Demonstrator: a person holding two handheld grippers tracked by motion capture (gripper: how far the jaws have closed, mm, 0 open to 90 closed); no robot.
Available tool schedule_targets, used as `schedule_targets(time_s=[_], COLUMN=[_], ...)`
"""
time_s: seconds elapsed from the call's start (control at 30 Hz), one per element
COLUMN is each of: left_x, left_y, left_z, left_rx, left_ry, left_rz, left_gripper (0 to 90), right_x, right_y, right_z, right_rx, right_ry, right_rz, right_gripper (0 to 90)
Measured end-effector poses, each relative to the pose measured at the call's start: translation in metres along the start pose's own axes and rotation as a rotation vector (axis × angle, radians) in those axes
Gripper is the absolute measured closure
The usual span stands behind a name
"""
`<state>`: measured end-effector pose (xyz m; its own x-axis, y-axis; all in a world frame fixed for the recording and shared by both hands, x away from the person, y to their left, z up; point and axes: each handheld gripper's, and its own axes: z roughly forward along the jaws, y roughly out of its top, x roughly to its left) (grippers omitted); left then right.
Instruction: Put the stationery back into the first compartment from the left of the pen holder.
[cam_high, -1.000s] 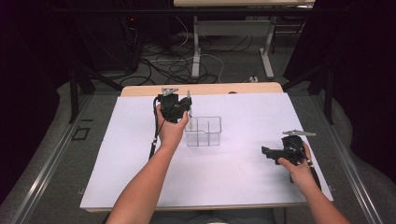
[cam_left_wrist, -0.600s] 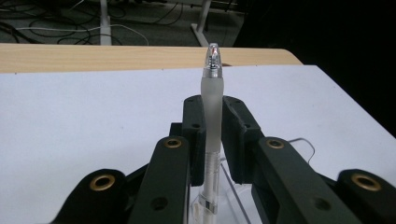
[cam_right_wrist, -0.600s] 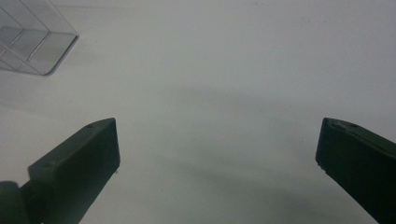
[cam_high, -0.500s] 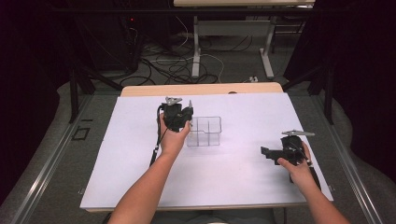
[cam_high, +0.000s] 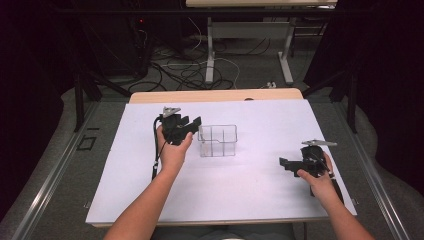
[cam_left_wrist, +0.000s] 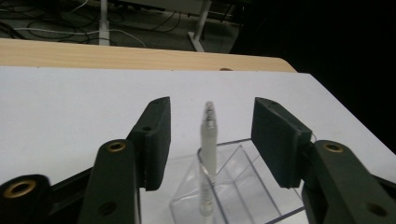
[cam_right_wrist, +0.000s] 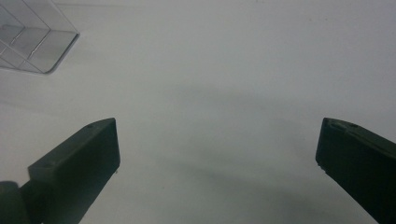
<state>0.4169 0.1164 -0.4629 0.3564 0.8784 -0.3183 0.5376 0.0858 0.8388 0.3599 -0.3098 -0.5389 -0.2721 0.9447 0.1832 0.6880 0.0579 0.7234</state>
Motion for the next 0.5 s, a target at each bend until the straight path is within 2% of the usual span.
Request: schedule_targets(time_s=[0.1, 0.13, 0.27, 0.37, 0.5], left_x=[0.010, 0.014, 0.025, 0.030, 0.038], left_y=[-0.002, -0.003, -0.004, -0.005, -0.007], left_z=[-0.006, -0.008, -0.014, -0.019, -0.027], left_rx=[-0.019, -0.020, 0.005, 0.008, -0.006], left_ry=[0.014, 0.029, 0.044, 0.060, 0.042], left_rz=[-0.022, -0.011, 0.000, 0.030, 0.041], left_gripper=[42.1, 39.4, 29.9, 25.2, 22.0], right_x=[0.000, 0.000, 0.001, 0.002, 0.002], right_y=[0.000, 0.000, 0.000, 0.000, 0.000], right_z=[0.001, 0.001, 0.001, 0.001, 0.001], right_rx=[-0.002, -0.003, -0.002, 0.001, 0.001], right_ry=[-0.003, -0.004, -0.007, -0.006, -0.007], right_rz=[-0.008, -0.013, -0.008, -0.004, -0.007], right_gripper=[0.0, 0.0, 0.0, 0.0, 0.0])
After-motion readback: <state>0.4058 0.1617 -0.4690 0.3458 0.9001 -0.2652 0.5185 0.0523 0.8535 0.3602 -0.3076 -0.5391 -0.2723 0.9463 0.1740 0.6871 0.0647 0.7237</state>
